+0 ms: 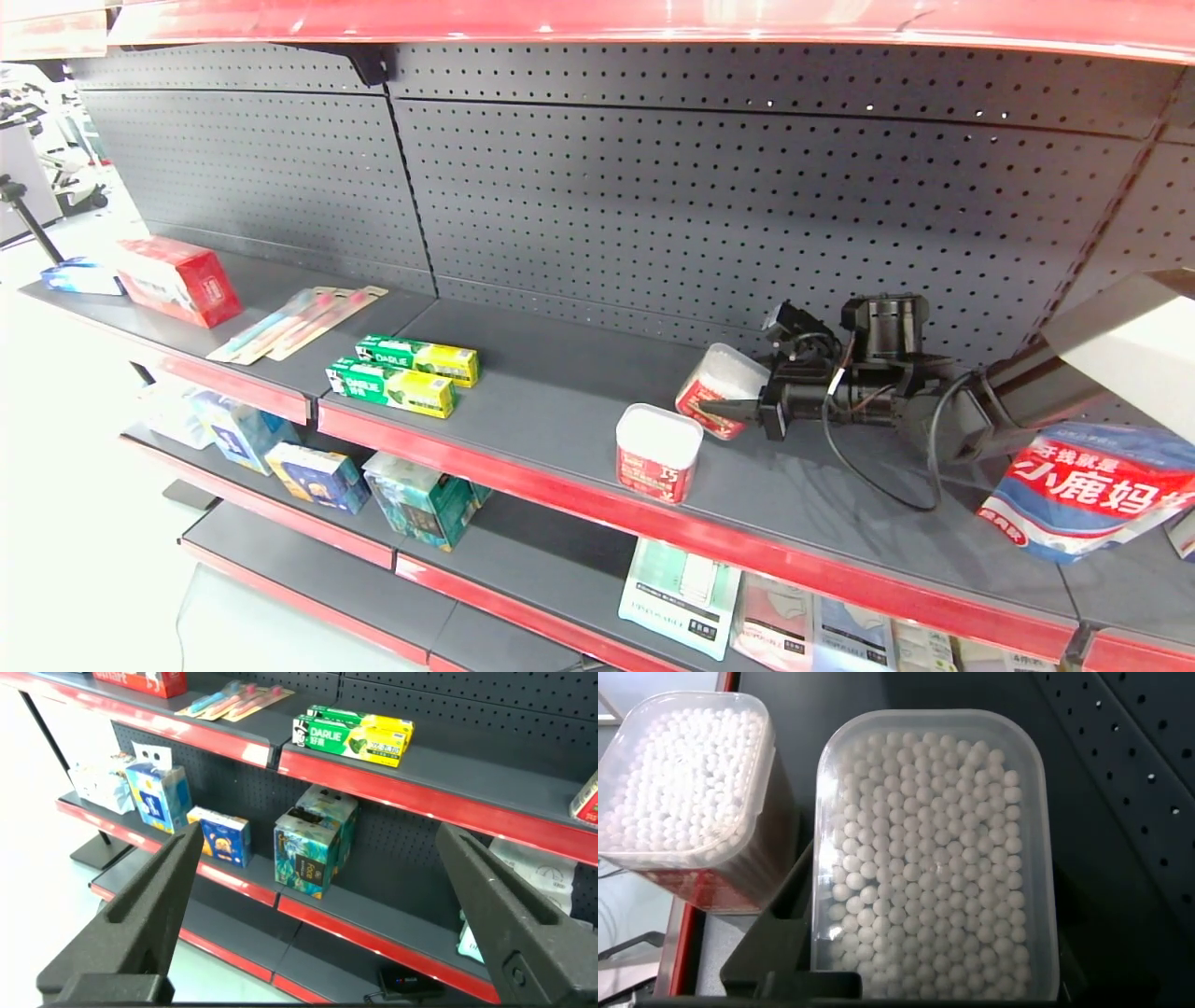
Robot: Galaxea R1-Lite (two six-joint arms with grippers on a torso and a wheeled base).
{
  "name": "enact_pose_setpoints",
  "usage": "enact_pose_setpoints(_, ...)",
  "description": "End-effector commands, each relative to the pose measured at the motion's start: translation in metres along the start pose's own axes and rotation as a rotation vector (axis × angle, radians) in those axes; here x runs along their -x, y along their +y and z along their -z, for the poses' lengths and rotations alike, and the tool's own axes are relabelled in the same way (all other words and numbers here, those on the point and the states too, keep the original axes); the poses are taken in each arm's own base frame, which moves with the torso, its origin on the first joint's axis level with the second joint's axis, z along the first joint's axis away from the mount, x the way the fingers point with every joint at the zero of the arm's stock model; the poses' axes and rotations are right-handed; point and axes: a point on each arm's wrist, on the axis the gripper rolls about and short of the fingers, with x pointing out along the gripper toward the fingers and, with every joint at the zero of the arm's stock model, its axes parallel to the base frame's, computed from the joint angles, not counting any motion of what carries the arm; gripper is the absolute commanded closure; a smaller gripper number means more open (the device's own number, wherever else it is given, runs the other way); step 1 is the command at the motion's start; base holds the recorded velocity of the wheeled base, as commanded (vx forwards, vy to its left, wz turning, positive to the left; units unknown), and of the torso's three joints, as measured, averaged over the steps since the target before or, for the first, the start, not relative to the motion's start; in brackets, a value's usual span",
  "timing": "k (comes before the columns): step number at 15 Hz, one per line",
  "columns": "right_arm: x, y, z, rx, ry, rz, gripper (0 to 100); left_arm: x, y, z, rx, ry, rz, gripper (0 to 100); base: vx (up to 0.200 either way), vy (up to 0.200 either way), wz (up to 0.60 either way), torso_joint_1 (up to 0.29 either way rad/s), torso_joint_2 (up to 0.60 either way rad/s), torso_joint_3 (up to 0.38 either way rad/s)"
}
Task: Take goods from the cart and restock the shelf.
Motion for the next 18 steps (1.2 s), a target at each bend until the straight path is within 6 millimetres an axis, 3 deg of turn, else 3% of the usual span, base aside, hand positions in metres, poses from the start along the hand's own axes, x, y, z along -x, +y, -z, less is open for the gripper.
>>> enact_pose_setpoints(1,-0.0020,-0.0001,0.0021,-0.002,0.000,-0.008,100,-0.0001,0.0000,-0.0001,0.001,0.000,0.000,0,0.000,0.000,0.00,0.000,0.00,0.000)
enact_pose_setpoints(17,-0.0042,0.0004,0.0091,-0.019,0.014,-0.013,100,-0.0001,0.0000,-0.0001,0.001,0.000,0.000,0,0.000,0.000,0.00,0.000,0.00,0.000)
enact_pose_setpoints(18,-0.0042,0.0004,0.0091,-0.019,0.014,-0.013,0,-0.0001,0.0000,-0.0001,0.001,0.000,0.000,0,0.000,0.000,0.00,0.000,0.00,0.000)
